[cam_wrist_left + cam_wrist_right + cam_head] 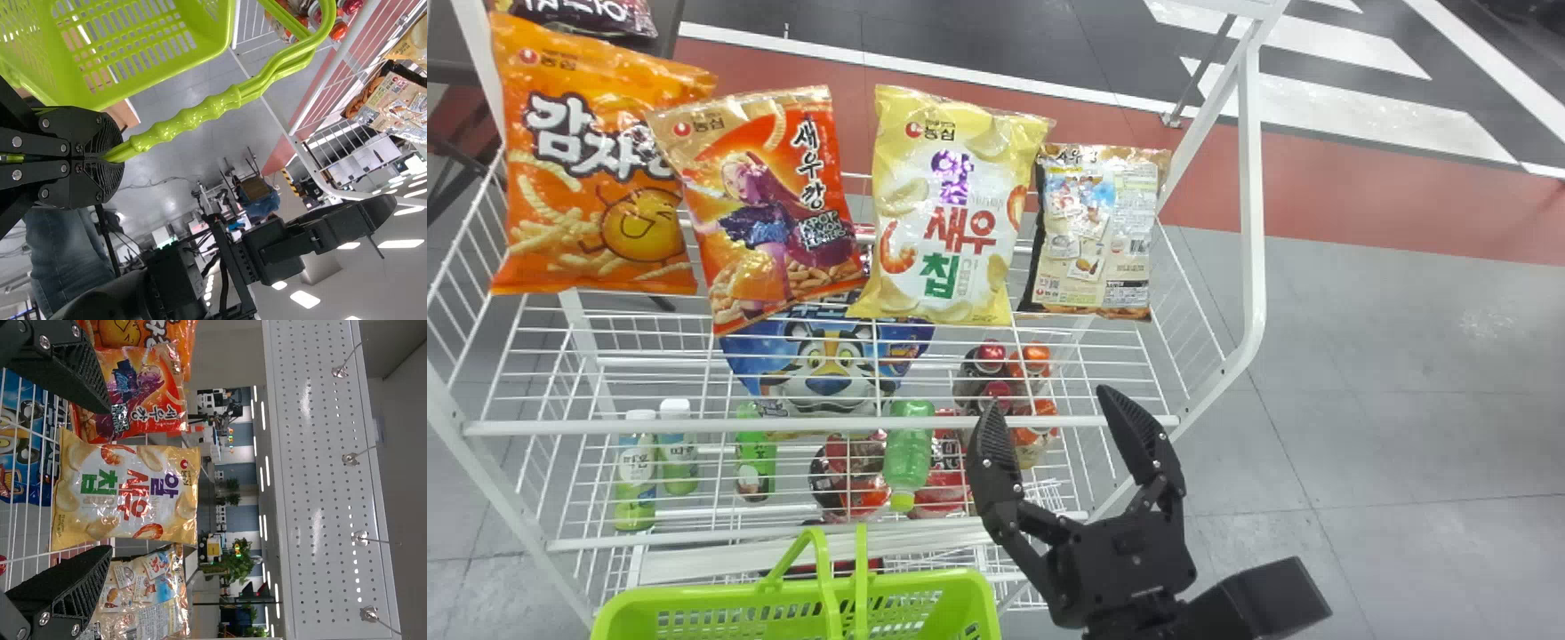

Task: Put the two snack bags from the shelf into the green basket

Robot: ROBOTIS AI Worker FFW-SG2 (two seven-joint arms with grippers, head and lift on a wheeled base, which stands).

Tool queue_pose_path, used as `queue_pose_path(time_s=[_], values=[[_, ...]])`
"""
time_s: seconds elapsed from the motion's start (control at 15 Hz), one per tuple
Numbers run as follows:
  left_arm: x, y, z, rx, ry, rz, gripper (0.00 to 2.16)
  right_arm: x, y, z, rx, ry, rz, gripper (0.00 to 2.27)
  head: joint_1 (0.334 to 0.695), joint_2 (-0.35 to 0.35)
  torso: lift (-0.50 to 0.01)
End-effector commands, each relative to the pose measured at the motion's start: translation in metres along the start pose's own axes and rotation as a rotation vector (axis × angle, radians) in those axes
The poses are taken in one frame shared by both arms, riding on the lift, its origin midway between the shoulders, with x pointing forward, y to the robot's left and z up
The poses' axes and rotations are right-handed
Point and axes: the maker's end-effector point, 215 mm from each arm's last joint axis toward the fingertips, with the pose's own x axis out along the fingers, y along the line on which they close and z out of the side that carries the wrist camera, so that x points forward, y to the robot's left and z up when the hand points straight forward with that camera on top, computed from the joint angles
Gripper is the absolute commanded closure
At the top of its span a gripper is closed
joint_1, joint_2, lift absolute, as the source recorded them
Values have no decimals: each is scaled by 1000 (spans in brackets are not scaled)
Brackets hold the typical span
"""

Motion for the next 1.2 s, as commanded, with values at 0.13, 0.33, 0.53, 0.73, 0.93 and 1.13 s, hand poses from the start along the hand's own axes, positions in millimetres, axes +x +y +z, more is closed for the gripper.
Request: queue_pose_path(time_s=[0.13, 0.33, 0.53, 0.73, 0.93, 1.13], values=[[0, 0, 0, 0, 0, -1, 1696, 0, 1, -1, 1, 2, 1, 76, 695, -350, -11], [0, -1, 0, 0, 0, -3, 1696, 0, 1, -1, 2, 2, 2, 87, 695, -350, -11], [0, -1, 0, 0, 0, -4, 1696, 0, 2, -1, 3, 3, 1, 87, 695, -350, -11], [0, 1, -1, -3, -1, 0, 1696, 20, 12, -8, 11, 10, 13, 90, 695, -350, -11], [2, 2, -5, -12, 7, 3, 1696, 60, 39, -18, 19, 15, 41, 93, 695, -350, -11], [2, 5, -8, -12, 17, 15, 1696, 106, 62, -34, 1, 58, 71, 97, 695, -345, -11]])
